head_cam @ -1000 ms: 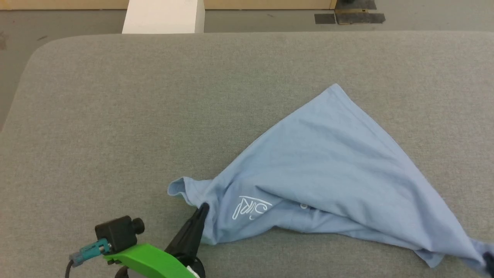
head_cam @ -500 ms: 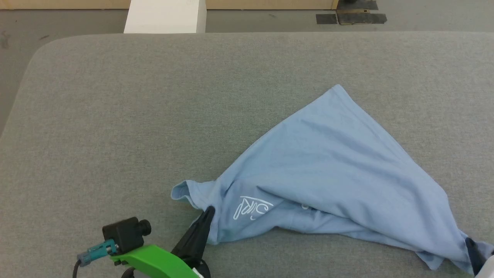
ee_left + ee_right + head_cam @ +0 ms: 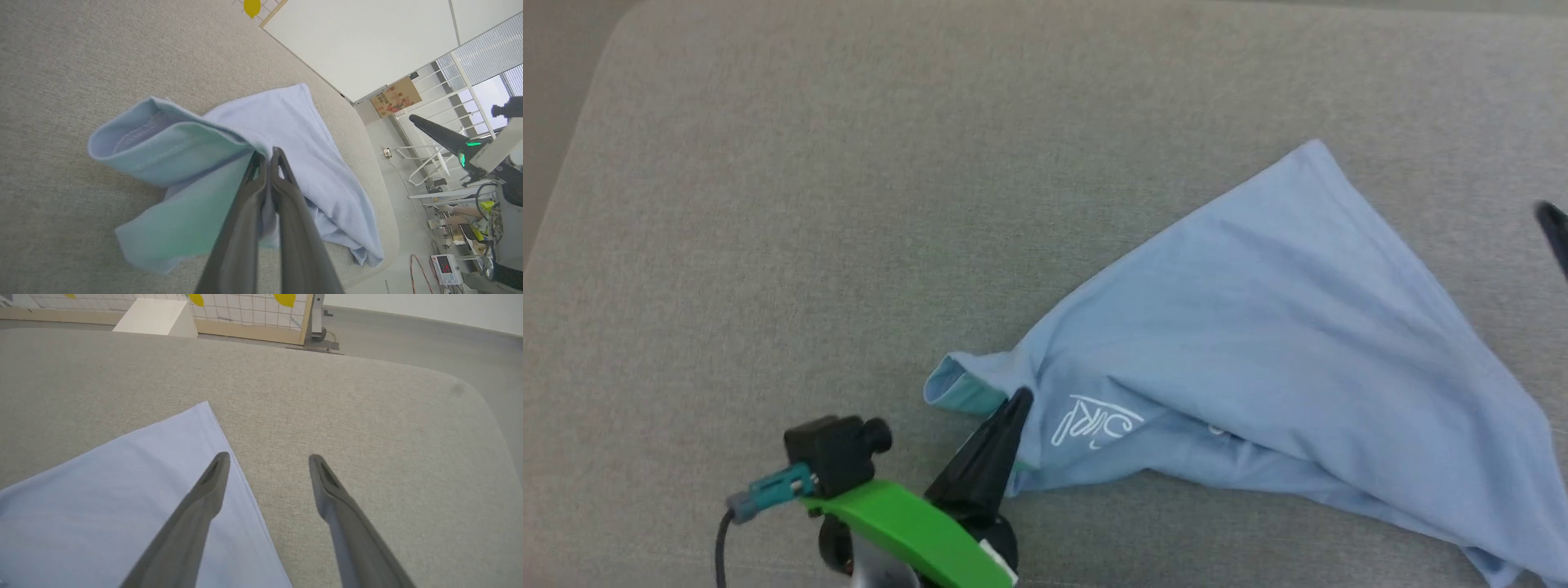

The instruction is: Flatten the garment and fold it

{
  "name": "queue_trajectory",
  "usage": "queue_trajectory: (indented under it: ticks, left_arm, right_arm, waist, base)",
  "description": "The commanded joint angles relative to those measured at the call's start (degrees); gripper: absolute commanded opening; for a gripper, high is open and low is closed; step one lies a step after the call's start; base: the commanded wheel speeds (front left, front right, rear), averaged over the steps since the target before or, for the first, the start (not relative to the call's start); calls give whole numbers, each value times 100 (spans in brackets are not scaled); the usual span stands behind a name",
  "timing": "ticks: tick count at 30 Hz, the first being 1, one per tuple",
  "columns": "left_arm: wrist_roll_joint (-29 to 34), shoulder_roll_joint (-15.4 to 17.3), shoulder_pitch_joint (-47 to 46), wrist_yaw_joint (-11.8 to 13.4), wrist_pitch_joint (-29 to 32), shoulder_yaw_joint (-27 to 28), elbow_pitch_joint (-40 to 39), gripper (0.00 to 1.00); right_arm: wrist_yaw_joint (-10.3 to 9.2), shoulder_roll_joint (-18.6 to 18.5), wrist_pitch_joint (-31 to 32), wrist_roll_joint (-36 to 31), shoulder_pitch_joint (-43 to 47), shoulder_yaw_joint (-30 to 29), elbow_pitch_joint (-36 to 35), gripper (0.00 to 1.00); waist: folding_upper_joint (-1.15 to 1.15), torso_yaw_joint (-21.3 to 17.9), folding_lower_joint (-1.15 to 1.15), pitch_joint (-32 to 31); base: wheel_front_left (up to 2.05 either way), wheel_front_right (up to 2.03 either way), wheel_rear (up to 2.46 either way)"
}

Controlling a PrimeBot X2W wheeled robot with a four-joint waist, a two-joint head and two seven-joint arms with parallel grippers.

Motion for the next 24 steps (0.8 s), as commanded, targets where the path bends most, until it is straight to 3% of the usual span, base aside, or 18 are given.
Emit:
queue_trajectory:
  ticks: [1, 10, 19, 20, 22, 24]
  left_arm:
    - [55, -35, -143, -52, -3, -43, 23, 0]
    - [122, -188, -558, -182, -4, -336, 220, 0]
    - [29, -306, -809, -337, -93, -545, 501, 0]
    - [20, -311, -814, -341, -102, -553, 517, 0]
    - [0, -319, -815, -344, -116, -561, 540, 0]
    - [-34, -325, -801, -340, -134, -548, 562, 0]
  right_arm:
    - [-8, -47, 93, -44, -301, 173, 195, 100]
    - [-8, -337, 578, -291, -1785, 1252, 1662, 100]
    - [-8, -831, 550, -449, -2215, 1759, 2699, 100]
    - [-8, -847, 558, -426, -2216, 1777, 2749, 95]
    - [-8, -850, 653, -340, -2198, 1803, 2833, 0]
    - [-8, -865, 840, -212, -2172, 1855, 2858, 0]
  waist:
    - [0, 323, 0, 373]
    - [0, 865, 0, 915]
    - [0, 1387, 0, 1245]
    - [0, 1403, 0, 1249]
    - [0, 1417, 0, 1253]
    - [0, 1399, 0, 1238]
  base:
    - [0, 0, 0]
    - [0, 0, 0]
    - [0, 0, 0]
    - [0, 0, 0]
    - [0, 0, 0]
    - [0, 0, 0]
